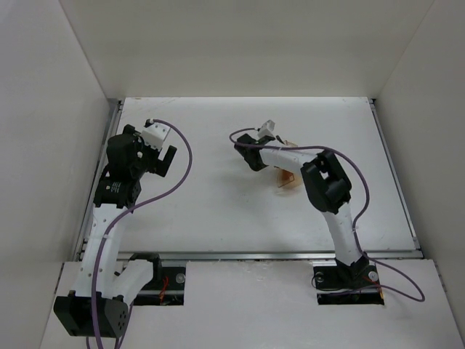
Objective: Build the wood block tower
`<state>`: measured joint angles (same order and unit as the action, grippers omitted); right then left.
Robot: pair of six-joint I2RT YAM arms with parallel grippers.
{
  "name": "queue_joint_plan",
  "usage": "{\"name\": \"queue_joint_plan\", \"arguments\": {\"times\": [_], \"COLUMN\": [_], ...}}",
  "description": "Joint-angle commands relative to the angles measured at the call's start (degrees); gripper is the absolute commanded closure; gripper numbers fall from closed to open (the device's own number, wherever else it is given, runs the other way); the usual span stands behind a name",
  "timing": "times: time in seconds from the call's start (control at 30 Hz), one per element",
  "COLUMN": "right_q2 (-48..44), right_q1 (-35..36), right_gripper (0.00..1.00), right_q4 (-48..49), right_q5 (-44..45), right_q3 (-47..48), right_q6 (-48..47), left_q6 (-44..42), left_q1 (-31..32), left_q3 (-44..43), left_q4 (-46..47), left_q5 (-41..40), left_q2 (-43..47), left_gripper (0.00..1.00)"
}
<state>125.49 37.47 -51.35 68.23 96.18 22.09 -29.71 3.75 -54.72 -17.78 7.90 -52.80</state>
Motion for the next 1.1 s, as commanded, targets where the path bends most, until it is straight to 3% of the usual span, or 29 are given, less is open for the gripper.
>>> {"name": "queue_joint_plan", "arguments": {"times": [0.0,0.13,0.23,0.27,0.37,0.4,0.5,0.63,0.67,0.7,0.8,0.83,0.87,1.07], "right_q2": [4.1,8.3,10.0,10.0,10.0,10.0,8.4,2.8,-0.8,-2.9,-8.9,-9.9,-10.6,-12.6], "right_q1": [3.3,6.2,7.8,8.6,10.0,10.0,11.1,11.1,11.1,10.6,9.1,8.0,8.0,3.4], "right_gripper": [1.00,0.99,0.81,0.63,0.45,0.33,0.20,0.17,0.17,0.17,0.14,0.05,0.00,0.00], "right_q4": [-7.0,-9.4,-9.9,-9.9,-10.4,-11.2,-12.8,-12.9,-11.1,-6.8,-2.0,-1.3,-1.3,0.6], "right_q5": [7.1,7.7,7.7,7.7,7.2,7.2,5.9,-1.8,-5.5,-14.6,-27.1,-34.0,-36.1,-46.7], "right_q3": [3.9,8.8,10.9,10.9,11.5,12.1,14.3,14.1,12.8,11.1,4.4,2.0,1.2,-0.1], "right_q6": [4.1,4.1,4.6,4.6,5.2,5.9,6.6,5.8,0.6,-1.8,-6.7,-7.5,-7.5,-10.2], "left_q6": [-0.5,-0.5,-0.5,-0.5,-0.5,-0.5,-0.5,-0.5,-0.5,-0.5,-0.5,-0.5,-0.5,-0.5], "left_q1": [0.2,0.2,0.2,0.2,0.2,0.2,0.2,0.2,0.2,0.2,0.2,0.2,0.2,0.2], "left_q3": [0.2,0.2,0.2,0.2,0.2,0.2,0.8,0.8,0.8,0.8,0.8,0.8,0.8,0.8], "left_q4": [1.1,1.1,1.1,1.1,1.1,1.1,1.1,1.1,1.1,1.1,1.1,1.1,1.1,1.6], "left_q5": [-0.2,-0.2,-0.2,-0.2,-0.2,-0.2,-0.2,-0.2,-0.2,-0.2,-0.2,0.4,0.4,0.9], "left_q2": [0.3,0.3,0.3,0.3,0.9,0.9,0.9,0.9,0.9,0.9,0.9,0.9,0.9,0.9], "left_gripper": [0.00,0.00,0.00,0.00,0.00,0.00,0.00,0.00,0.00,0.00,0.00,0.00,0.00,0.00]}}
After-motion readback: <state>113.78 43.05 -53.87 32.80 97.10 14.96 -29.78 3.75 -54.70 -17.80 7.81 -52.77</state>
